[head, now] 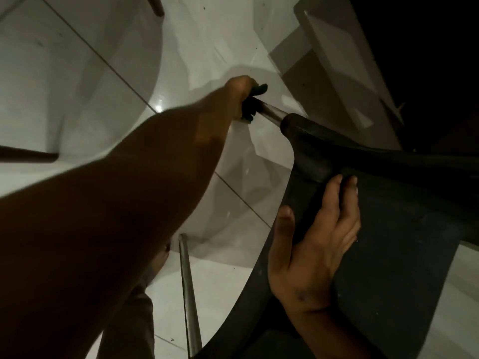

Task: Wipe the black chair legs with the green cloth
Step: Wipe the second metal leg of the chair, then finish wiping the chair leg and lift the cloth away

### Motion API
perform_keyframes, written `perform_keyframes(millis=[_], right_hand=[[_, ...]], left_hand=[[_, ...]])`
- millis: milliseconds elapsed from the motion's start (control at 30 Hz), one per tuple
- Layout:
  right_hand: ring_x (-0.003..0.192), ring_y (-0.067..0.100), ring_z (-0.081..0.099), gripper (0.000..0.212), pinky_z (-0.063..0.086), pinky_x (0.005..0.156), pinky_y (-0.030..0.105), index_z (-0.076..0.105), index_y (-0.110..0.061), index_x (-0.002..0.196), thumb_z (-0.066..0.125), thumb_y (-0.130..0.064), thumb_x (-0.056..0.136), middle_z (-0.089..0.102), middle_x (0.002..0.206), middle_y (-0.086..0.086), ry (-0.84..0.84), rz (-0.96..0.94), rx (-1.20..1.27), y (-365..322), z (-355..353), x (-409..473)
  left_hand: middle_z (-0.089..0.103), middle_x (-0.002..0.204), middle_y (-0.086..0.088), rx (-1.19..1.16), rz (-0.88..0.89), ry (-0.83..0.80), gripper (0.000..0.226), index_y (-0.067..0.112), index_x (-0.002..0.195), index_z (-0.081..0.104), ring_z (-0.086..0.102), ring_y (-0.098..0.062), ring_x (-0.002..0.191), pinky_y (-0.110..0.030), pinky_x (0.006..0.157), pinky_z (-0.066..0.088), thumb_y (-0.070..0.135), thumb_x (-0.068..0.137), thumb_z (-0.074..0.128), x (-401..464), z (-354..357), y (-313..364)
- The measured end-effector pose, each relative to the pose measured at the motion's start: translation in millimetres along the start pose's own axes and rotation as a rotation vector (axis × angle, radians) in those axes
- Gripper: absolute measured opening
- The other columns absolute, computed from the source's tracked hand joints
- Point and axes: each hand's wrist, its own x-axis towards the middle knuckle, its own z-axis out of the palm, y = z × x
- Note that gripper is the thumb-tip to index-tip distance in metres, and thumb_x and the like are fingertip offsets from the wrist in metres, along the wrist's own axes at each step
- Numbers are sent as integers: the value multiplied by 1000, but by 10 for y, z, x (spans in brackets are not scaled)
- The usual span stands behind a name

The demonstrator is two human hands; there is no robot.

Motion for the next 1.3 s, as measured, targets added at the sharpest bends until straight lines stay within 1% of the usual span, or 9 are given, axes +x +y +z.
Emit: perform_keyframes(millis=[200, 333, 467, 567, 633, 767, 967, 1167, 1300], right_hand=[[153, 38, 21, 75, 19, 122, 61, 32, 1, 155, 46, -43, 96, 25, 163, 25, -15, 16, 15, -44, -31, 25], [153, 37, 21, 72, 20, 122, 61, 33, -1, 155, 47, -42, 97, 26, 163, 24, -10, 42, 23, -52, -28, 29], [154, 34, 20, 66, 20, 122, 61, 35, -2, 155, 56, -32, 100, 27, 164, 22, 24, 35, 72, -7, -9, 8], [156, 29, 15, 69, 16, 125, 57, 31, -7, 158, 55, -36, 100, 23, 166, 17, 8, 35, 77, 34, 17, 18], [156, 27, 17, 67, 17, 124, 56, 32, -9, 158, 55, -36, 100, 24, 166, 16, 35, 15, 90, 59, 42, 8], [155, 28, 22, 65, 21, 123, 56, 35, -9, 157, 52, -39, 102, 27, 165, 15, 91, -31, 84, 123, 85, -12], [150, 37, 28, 64, 25, 121, 60, 39, -6, 154, 50, -40, 102, 32, 162, 21, 71, 17, 68, 19, 15, -5], [144, 42, 32, 63, 29, 117, 60, 37, -7, 152, 44, -45, 102, 29, 160, 26, 72, 12, -10, -597, -100, -130], [139, 37, 37, 56, 38, 110, 57, 43, -8, 149, 42, -41, 104, 40, 154, 23, 121, -134, 133, -1647, -95, -116]], left_hand=[[69, 88, -7, -269, 214, -21, 11, 16, 96, 73, 63, -22, 65, -32, 63, 56, 19, 92, 63, -933, 125, -247], [74, 98, 5, -345, 379, -85, 18, 35, 92, 75, 73, -6, 77, -24, 61, 60, 22, 90, 63, -1571, 169, -517], [72, 75, -6, -100, 293, -66, 9, 24, 87, 72, 70, -24, 53, -33, 48, 59, 32, 85, 67, -1410, 216, -146], [61, 81, -8, 88, 199, 21, 24, 11, 111, 66, 58, -24, 56, -39, 63, 54, 30, 97, 61, -1003, 264, 26], [56, 79, -8, 62, 142, 77, 21, 11, 103, 67, 53, -23, 63, -38, 68, 50, 30, 98, 60, -801, 225, -1], [63, 90, -13, 84, 159, 4, 33, 0, 124, 67, 63, -30, 72, -48, 84, 59, 18, 98, 59, -845, 206, -78], [70, 79, -18, -153, 275, -87, 11, 19, 91, 67, 68, -33, 58, -43, 58, 56, 29, 90, 62, -1724, 2, -302], [70, 93, 2, 63, 519, -69, 12, 18, 103, 73, 65, -11, 77, -26, 70, 57, 20, 94, 66, -2678, -858, -259], [66, 115, 2, 344, 933, 87, 12, 27, 100, 74, 61, -4, 103, -15, 97, 45, 24, 89, 71, -3504, -1830, -115]])
